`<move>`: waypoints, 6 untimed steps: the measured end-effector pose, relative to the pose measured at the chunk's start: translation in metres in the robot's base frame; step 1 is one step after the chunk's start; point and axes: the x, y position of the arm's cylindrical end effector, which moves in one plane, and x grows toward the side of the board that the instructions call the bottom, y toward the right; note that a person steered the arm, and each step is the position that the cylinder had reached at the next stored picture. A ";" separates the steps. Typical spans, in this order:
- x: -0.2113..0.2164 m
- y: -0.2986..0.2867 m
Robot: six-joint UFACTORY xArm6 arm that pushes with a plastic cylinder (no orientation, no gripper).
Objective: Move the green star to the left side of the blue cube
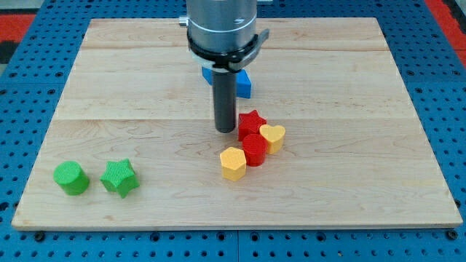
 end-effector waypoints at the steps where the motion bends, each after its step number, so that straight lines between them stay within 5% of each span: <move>1: 0.016 0.001; 4: 0.118 -0.044; 6: 0.123 -0.145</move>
